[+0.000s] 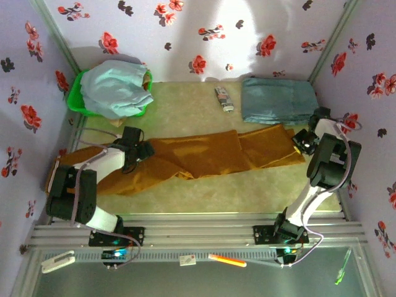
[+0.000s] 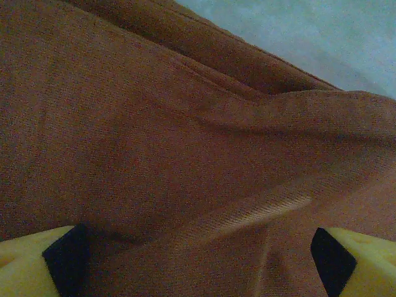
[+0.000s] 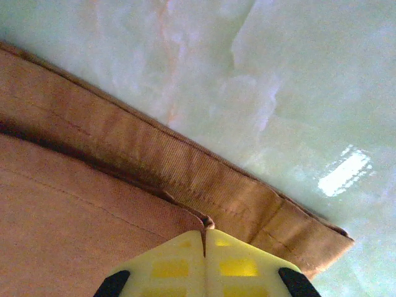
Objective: Fold and stack the trousers
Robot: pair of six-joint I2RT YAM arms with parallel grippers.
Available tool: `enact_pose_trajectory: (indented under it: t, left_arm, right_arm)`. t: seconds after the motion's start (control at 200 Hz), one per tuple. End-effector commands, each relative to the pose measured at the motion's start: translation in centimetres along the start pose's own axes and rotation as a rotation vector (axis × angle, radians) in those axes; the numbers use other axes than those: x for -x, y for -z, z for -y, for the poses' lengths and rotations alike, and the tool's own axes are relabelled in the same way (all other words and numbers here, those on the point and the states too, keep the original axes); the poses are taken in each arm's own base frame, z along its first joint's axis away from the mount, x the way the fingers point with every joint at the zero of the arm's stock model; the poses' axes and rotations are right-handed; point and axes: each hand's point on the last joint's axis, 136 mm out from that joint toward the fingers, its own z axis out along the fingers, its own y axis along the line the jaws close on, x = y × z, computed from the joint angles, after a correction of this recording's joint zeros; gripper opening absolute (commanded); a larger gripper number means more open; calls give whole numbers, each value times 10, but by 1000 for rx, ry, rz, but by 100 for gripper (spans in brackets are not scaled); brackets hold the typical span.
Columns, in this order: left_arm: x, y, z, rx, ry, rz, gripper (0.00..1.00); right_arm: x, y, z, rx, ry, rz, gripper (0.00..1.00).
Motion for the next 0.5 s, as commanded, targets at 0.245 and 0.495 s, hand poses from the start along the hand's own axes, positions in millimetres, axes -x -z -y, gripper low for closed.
enact_pose_trajectory:
  t: [0.245, 0.495]
  left_arm:
    - [-1, -2, 14, -85, -9, -18, 96]
    - [-3, -6, 20, -104, -13, -45, 96]
  right_arm:
    - [18, 19, 58, -89, -136, 119, 0]
    - [9, 5, 53, -67, -147, 67, 50]
